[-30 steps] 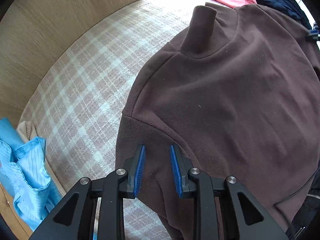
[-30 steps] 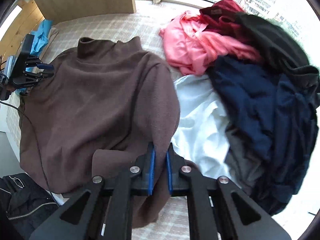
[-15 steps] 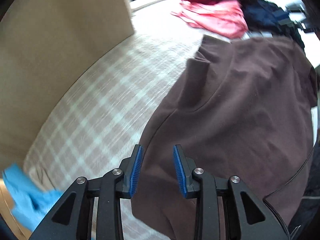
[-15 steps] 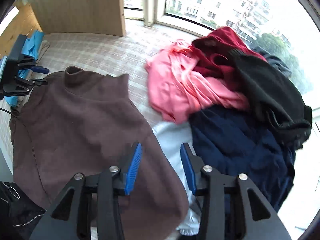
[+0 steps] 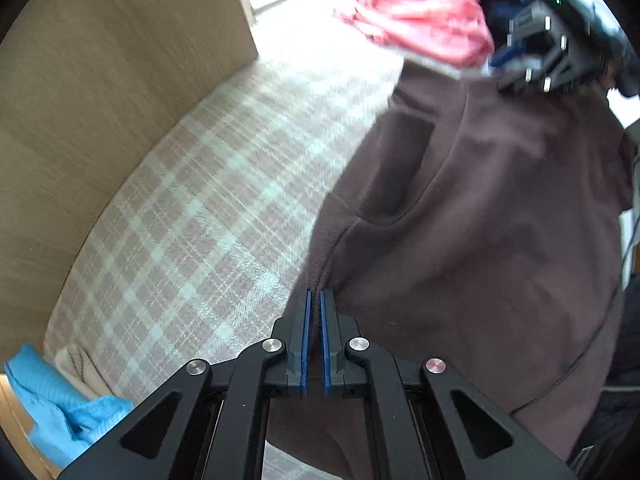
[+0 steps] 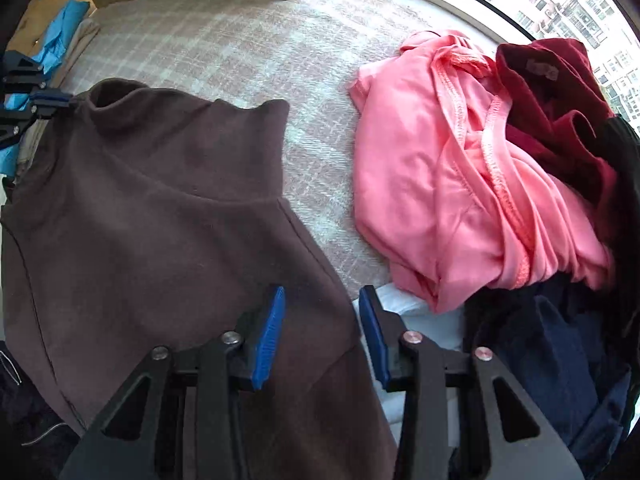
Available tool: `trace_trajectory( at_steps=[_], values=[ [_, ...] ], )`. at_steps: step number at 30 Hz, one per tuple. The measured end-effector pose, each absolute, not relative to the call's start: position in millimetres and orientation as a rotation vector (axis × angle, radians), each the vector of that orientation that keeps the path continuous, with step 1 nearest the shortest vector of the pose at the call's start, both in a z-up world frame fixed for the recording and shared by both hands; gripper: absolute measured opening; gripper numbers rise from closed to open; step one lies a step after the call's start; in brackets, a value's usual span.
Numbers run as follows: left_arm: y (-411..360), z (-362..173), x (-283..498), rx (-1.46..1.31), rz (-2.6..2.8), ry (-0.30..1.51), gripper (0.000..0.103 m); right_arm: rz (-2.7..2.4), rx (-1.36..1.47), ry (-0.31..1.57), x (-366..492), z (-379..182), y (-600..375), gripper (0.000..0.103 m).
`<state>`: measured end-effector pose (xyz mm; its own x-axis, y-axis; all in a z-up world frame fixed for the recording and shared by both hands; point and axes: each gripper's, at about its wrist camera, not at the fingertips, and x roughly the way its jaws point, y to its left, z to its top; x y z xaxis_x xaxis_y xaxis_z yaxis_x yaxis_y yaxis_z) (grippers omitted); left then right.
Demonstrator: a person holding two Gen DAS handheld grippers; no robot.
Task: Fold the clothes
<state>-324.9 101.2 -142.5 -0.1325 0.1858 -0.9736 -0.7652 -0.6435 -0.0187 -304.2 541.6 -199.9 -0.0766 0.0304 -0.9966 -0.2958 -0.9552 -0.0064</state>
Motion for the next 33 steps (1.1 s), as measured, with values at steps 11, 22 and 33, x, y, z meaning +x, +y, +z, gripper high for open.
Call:
trace_trajectory(
  at_steps=[11,22,33],
  values=[
    [104.4,-126.6,-351.6,-1.495,1.98,0.566,0.016,2.122,-1.827,0.409,-309.9,-175.3,554.5,0.033],
    [186.8,-157.4,-369.8,-1.439,1.826,0.704,0.005,2.082,-1.938,0.303,-315.6,-196.5,525.0,0.038],
    [154.2,-97.3,-396.8,-1.331,2.001,0.585,0.005,2.125,-1.65,0.2,-349.3,-170.1,532.4,0.009]
  ],
)
